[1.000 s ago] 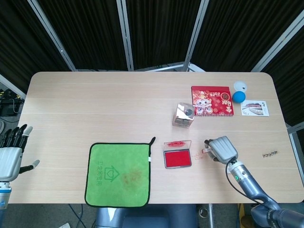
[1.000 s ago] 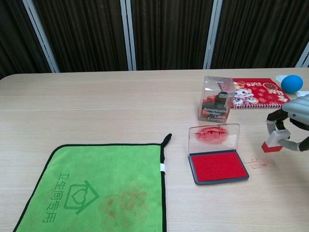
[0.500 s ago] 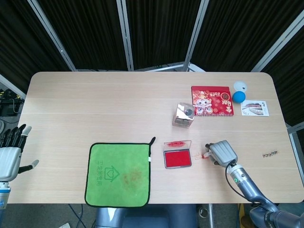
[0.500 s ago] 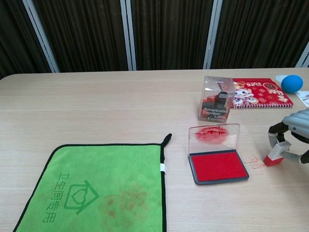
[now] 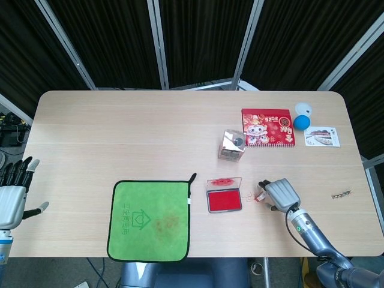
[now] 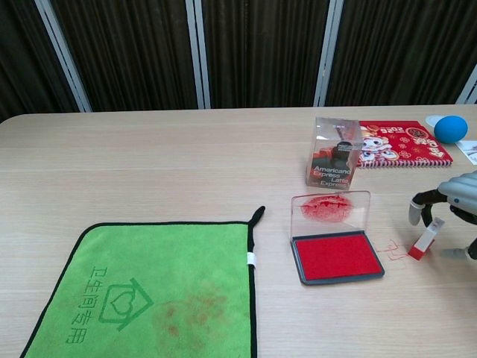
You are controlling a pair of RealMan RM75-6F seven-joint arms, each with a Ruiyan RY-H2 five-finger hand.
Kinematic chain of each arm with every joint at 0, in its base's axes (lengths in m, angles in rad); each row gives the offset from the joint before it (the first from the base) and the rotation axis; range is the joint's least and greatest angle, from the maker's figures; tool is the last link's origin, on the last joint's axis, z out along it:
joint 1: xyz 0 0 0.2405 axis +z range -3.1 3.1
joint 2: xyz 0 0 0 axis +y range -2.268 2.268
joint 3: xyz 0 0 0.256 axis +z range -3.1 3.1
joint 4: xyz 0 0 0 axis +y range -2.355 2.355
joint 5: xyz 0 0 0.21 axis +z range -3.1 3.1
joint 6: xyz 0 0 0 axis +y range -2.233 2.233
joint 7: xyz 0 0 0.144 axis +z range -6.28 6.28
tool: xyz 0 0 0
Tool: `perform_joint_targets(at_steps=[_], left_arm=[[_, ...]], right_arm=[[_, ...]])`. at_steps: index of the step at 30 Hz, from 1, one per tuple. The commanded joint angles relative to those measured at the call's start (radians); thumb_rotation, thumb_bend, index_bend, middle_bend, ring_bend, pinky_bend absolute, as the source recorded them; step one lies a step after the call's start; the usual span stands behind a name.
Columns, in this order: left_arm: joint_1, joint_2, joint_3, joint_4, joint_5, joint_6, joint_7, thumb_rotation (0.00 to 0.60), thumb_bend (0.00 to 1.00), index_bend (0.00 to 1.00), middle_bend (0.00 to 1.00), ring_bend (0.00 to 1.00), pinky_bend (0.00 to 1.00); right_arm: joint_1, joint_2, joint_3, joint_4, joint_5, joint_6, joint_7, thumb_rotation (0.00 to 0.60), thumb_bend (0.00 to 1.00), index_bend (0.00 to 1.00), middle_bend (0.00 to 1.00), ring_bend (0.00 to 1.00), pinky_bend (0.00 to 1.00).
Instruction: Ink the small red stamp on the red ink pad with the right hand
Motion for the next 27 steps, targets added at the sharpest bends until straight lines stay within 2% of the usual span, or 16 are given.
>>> perform_joint_targets(at_steps=[1,4,9,11,12,14,16,18,19,22,27], left_arm=[[0.000,0.001,-0.001,-0.001,-0.001,0.000,-0.002,0.600,0.00,0.00,0.00,0.00,0.00],[0.000,0.003,-0.002,-0.002,-0.001,0.000,-0.007,0.600,0.00,0.00,0.00,0.00,0.00],[0.004,0.014,-0.001,-0.014,0.006,0.010,-0.020,0.600,0.00,0.00,0.00,0.00,0.00],[0.007,0.020,0.001,-0.021,0.014,0.016,-0.027,0.600,0.00,0.00,0.00,0.00,0.00],[0.008,0.023,0.003,-0.025,0.018,0.019,-0.029,0.600,0.00,0.00,0.00,0.00,0.00],[0.013,0.032,0.008,-0.033,0.029,0.026,-0.032,0.600,0.00,0.00,0.00,0.00,0.00],[0.015,0.037,0.012,-0.040,0.037,0.028,-0.034,0.600,0.00,0.00,0.00,0.00,0.00],[0.018,0.042,0.017,-0.045,0.048,0.034,-0.039,0.600,0.00,0.00,0.00,0.00,0.00],[0.020,0.044,0.021,-0.046,0.058,0.039,-0.043,0.600,0.00,0.00,0.00,0.00,0.00],[0.028,0.048,0.030,-0.045,0.092,0.064,-0.061,0.600,0.00,0.00,0.00,0.00,0.00],[0.045,0.061,0.043,-0.048,0.122,0.094,-0.083,0.600,0.00,0.00,0.00,0.00,0.00]], right_arm=[[-0.006,0.016,0.005,-0.017,-0.009,0.025,-0.002,0.600,0.18,0.33,0.41,0.86,1.00],[-0.014,0.043,0.011,-0.047,-0.019,0.057,-0.011,0.600,0.18,0.33,0.40,0.86,1.00],[-0.062,0.148,0.034,-0.186,-0.046,0.209,-0.027,0.600,0.18,0.32,0.39,0.85,1.00],[-0.100,0.201,0.048,-0.269,-0.058,0.305,-0.012,0.600,0.14,0.29,0.37,0.81,0.94],[-0.120,0.225,0.051,-0.309,-0.065,0.351,-0.003,0.600,0.08,0.24,0.34,0.75,0.86],[-0.178,0.284,0.052,-0.406,-0.083,0.462,0.016,0.600,0.01,0.14,0.23,0.55,0.62],[-0.214,0.318,0.045,-0.467,-0.083,0.505,0.018,0.600,0.00,0.03,0.07,0.19,0.30],[-0.245,0.353,0.028,-0.522,-0.078,0.523,0.013,0.600,0.00,0.00,0.00,0.03,0.10],[-0.260,0.371,0.019,-0.551,-0.072,0.526,0.005,0.600,0.00,0.00,0.00,0.00,0.03],[-0.303,0.393,0.005,-0.610,-0.055,0.548,-0.047,0.600,0.00,0.00,0.00,0.00,0.00],[-0.354,0.373,0.008,-0.618,-0.072,0.611,-0.126,0.600,0.00,0.00,0.00,0.00,0.00]])
